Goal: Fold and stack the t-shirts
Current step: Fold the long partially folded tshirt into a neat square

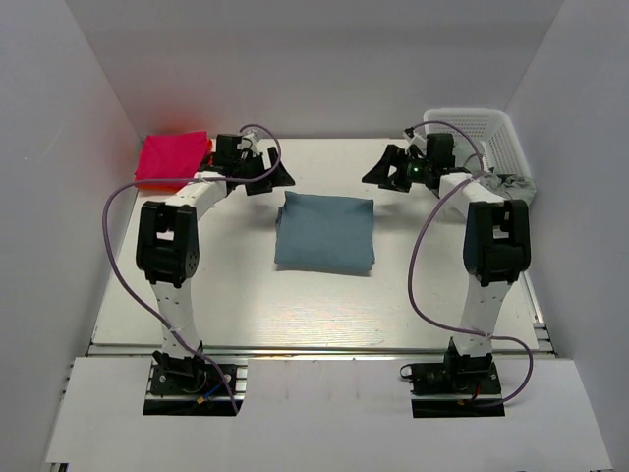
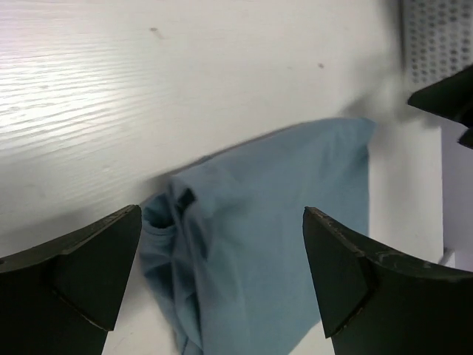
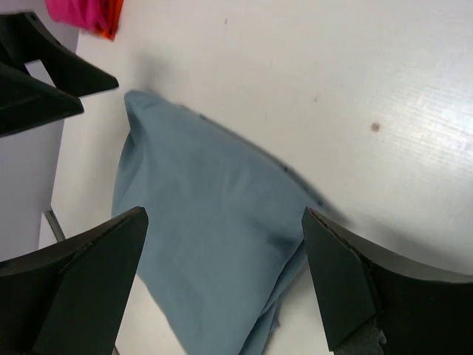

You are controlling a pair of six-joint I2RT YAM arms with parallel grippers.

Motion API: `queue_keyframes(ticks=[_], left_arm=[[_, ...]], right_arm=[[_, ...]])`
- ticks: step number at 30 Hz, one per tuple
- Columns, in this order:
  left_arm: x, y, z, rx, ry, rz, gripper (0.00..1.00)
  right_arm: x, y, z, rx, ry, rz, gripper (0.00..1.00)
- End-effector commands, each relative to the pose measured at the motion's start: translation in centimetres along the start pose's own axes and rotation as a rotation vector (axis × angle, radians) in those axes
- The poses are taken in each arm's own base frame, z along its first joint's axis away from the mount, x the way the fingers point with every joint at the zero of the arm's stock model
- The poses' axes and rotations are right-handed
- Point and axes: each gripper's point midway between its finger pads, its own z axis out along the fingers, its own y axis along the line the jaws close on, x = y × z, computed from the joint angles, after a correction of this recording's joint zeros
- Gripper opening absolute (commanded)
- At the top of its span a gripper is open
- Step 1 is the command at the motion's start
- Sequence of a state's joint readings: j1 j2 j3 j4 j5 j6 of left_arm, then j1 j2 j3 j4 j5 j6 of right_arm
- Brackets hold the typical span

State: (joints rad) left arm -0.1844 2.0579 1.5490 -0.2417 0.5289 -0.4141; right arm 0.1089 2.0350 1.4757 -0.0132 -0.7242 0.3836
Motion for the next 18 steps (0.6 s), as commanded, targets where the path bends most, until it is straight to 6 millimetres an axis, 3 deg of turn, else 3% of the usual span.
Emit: queue_keyframes(ticks=[1,5,8,9,11,13,14,16,18], left_arm=[[-0.5,-6.6,-2.6,0.199,-0.025,0.165,1.00],[0.8,-9.7,-2.5,0.344,-0.017,0.218,1.00],[2.0,-9.8,-1.1,0.355,0.008,0.222,1.00],[1.4,-10.0,-0.9,0.362,-0.006,0.233,1.00],[1.3,-9.4,0.0,0.347,-0.003,0.225,1.00],[1.8,-7.8,1.7,0.308,0.029,0.192,1.00],[1.8,-6.6,2.2,0.275,0.036,0.170,1.00],[3.3,-4.3,3.9,0.246,0.085,0.114,1.00],[3.8,-2.0,4.4,0.216,0.102,0.075,1.00]], right_arm=[[0.8,2.2,-1.8,0.023,0.001,-0.072,0.91],[3.6,3.9,-2.3,0.000,0.035,-0.075,0.91],[4.3,4.4,-1.8,-0.018,0.049,-0.085,0.91],[4.6,4.6,-1.5,-0.025,0.059,-0.082,0.91],[4.9,4.2,-0.7,-0.036,0.071,-0.078,0.91],[3.6,4.9,0.1,-0.076,0.043,-0.099,0.91],[4.3,3.9,1.1,-0.078,0.064,-0.070,0.91],[3.2,4.4,1.8,-0.121,0.050,-0.071,0.91],[4.3,2.3,3.4,-0.114,0.088,-0.019,0.91]])
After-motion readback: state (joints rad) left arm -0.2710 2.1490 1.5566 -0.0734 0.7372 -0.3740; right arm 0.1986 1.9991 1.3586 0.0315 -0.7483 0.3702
